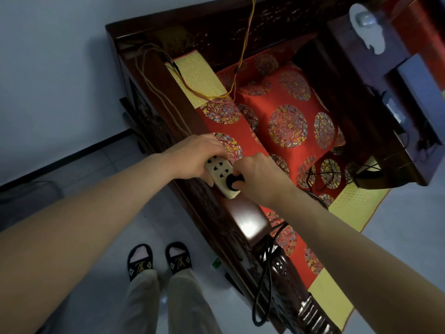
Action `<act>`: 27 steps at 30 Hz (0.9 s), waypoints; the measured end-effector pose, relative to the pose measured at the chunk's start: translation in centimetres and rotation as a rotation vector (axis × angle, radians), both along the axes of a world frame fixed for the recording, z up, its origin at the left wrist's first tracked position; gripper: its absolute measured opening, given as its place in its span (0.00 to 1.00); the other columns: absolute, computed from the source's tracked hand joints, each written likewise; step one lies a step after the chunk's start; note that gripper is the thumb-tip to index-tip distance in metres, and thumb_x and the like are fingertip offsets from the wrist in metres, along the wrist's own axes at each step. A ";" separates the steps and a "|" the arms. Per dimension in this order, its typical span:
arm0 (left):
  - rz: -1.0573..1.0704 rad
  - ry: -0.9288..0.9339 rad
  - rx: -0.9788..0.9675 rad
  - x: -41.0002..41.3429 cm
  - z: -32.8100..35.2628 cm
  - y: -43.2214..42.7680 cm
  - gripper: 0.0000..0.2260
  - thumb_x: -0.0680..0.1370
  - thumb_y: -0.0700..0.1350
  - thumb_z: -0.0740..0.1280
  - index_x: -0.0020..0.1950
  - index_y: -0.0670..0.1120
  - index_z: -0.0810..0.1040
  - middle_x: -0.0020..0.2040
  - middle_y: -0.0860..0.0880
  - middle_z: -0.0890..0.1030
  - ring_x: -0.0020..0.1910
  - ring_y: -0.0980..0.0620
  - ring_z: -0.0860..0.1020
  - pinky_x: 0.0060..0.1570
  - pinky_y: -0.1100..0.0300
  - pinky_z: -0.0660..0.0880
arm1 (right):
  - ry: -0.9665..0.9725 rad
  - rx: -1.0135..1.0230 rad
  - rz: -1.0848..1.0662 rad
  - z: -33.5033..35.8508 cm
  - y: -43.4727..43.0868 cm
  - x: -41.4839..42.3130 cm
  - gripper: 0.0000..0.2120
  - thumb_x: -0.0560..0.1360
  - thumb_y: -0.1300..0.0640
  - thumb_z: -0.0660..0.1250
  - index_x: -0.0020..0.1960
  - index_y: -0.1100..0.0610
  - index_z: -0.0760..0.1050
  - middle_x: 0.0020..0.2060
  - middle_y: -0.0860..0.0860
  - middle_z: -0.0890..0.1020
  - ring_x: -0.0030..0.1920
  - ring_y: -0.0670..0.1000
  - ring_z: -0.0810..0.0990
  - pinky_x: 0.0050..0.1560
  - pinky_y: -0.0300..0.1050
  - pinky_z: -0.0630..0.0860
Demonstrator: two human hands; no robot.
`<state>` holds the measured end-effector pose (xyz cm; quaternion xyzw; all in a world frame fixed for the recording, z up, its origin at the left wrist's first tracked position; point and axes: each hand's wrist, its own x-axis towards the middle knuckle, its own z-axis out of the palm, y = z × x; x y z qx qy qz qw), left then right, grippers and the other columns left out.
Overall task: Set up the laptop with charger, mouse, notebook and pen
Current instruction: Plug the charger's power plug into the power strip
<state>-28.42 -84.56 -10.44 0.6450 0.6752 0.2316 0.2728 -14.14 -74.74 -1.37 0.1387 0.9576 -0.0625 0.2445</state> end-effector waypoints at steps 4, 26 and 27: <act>0.005 -0.009 -0.001 -0.1 -0.1 0.0 0.30 0.60 0.56 0.78 0.59 0.51 0.77 0.54 0.54 0.80 0.56 0.53 0.72 0.55 0.52 0.73 | 0.130 -0.101 -0.035 -0.6 0.5 1.2 0.08 0.73 0.57 0.69 0.46 0.62 0.77 0.39 0.58 0.82 0.41 0.61 0.79 0.39 0.51 0.71; 0.025 0.361 -0.343 2.7 4.6 -0.5 0.39 0.73 0.56 0.69 0.77 0.49 0.53 0.79 0.48 0.50 0.78 0.50 0.46 0.74 0.46 0.42 | 0.174 -0.036 -0.244 0.6 -1.4 2.6 0.18 0.76 0.43 0.62 0.55 0.56 0.75 0.49 0.54 0.81 0.50 0.58 0.80 0.44 0.49 0.74; 0.072 0.365 -0.349 2.7 5.5 -0.5 0.38 0.74 0.57 0.67 0.77 0.49 0.52 0.79 0.48 0.50 0.78 0.50 0.46 0.74 0.47 0.43 | 0.243 -0.066 -0.293 1.5 -0.9 3.0 0.19 0.76 0.41 0.61 0.54 0.56 0.75 0.50 0.53 0.81 0.51 0.57 0.79 0.47 0.50 0.75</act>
